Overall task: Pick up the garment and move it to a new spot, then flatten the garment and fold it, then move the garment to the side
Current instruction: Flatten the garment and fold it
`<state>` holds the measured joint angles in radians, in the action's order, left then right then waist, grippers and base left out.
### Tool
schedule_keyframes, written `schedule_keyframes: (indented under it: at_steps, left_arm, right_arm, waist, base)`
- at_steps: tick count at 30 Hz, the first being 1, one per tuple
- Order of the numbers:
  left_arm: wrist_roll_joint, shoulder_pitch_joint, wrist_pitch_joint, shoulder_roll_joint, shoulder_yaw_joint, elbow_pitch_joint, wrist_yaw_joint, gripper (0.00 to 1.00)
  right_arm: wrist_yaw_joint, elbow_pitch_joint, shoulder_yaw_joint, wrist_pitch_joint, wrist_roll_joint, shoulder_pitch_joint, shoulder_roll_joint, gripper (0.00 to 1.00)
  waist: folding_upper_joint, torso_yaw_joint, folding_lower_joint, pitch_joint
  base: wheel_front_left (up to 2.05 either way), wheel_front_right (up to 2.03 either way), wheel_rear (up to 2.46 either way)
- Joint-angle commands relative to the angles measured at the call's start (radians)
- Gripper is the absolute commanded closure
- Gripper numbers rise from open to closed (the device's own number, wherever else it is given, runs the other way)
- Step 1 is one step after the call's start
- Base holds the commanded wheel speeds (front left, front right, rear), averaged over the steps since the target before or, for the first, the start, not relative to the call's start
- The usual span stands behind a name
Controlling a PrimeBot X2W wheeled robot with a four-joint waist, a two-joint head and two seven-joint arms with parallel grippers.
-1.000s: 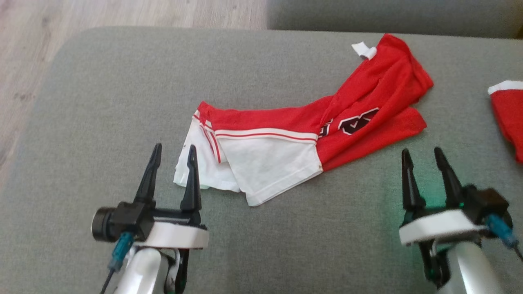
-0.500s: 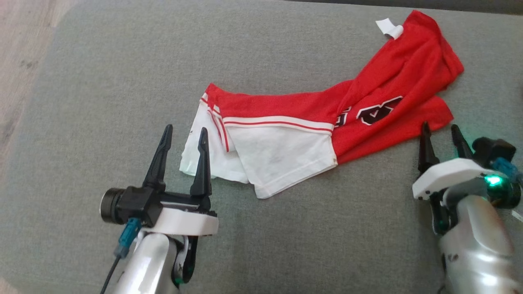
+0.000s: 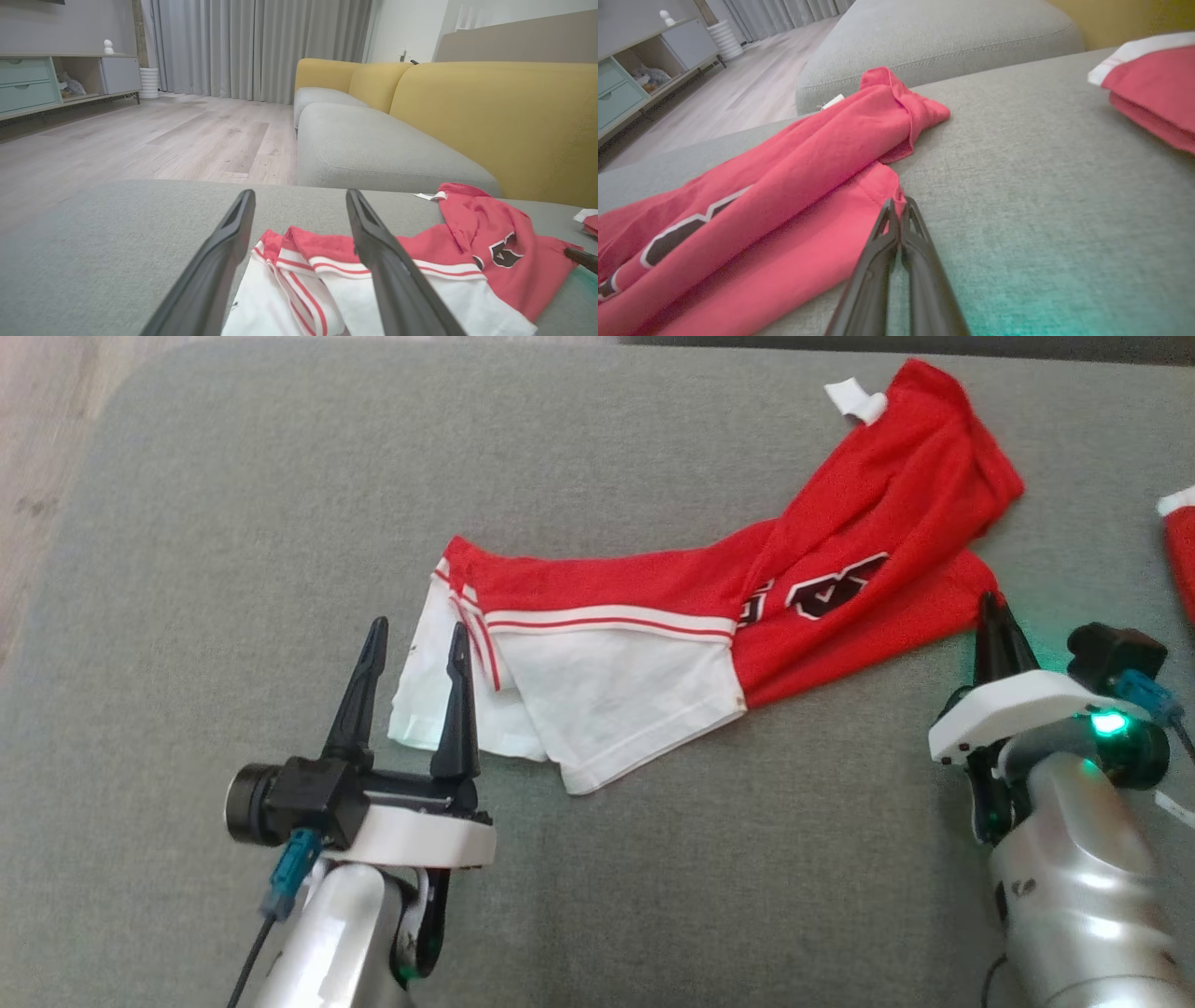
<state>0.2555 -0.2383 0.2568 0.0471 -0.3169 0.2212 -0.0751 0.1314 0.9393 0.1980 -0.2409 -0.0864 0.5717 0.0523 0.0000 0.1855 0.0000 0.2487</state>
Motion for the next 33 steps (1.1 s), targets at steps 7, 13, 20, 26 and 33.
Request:
schedule_keyframes:
  at_steps: [7,13,20,26,33]
  left_arm:
    - [0.0,-0.011,0.005,0.003,0.044,-0.025,-0.002,0.0]
    - [0.009,0.007,0.005,0.003,0.045,-0.026,-0.001,0.0]
    - [0.017,0.011,0.005,0.003,0.033,-0.018,0.0,0.0]
    - [0.02,0.013,0.005,0.003,0.02,-0.013,0.004,0.0]
    - [0.015,0.008,0.005,0.003,-0.002,-0.004,0.015,0.0]
  right_arm:
    - [-0.001,-0.146,0.016,-0.02,0.0,-0.086,-0.002,1.0]
    - [-0.001,-0.27,0.037,-0.021,-0.03,-0.237,-0.002,1.0]
    - [-0.001,-0.337,0.025,-0.021,-0.046,-0.345,-0.002,1.0]
    - [-0.001,-0.469,-0.015,-0.021,-0.056,-0.362,-0.002,0.0]
    - [-0.001,-0.7,-0.126,-0.021,-0.059,-0.454,-0.002,0.0]
  waist:
    - [0.0,-0.058,0.0,-0.053]
    - [0.0,-0.115,0.0,-0.084]
    - [0.0,-0.139,0.0,-0.106]
    - [0.0,-0.142,0.0,-0.115]
    - [0.0,-0.137,0.0,-0.112]
  base:
    - [0.0,0.0,0.0]
    - [0.0,0.0,0.0]
    - [0.0,0.0,0.0]
    - [0.0,0.0,0.0]
    - [0.0,0.0,0.0]
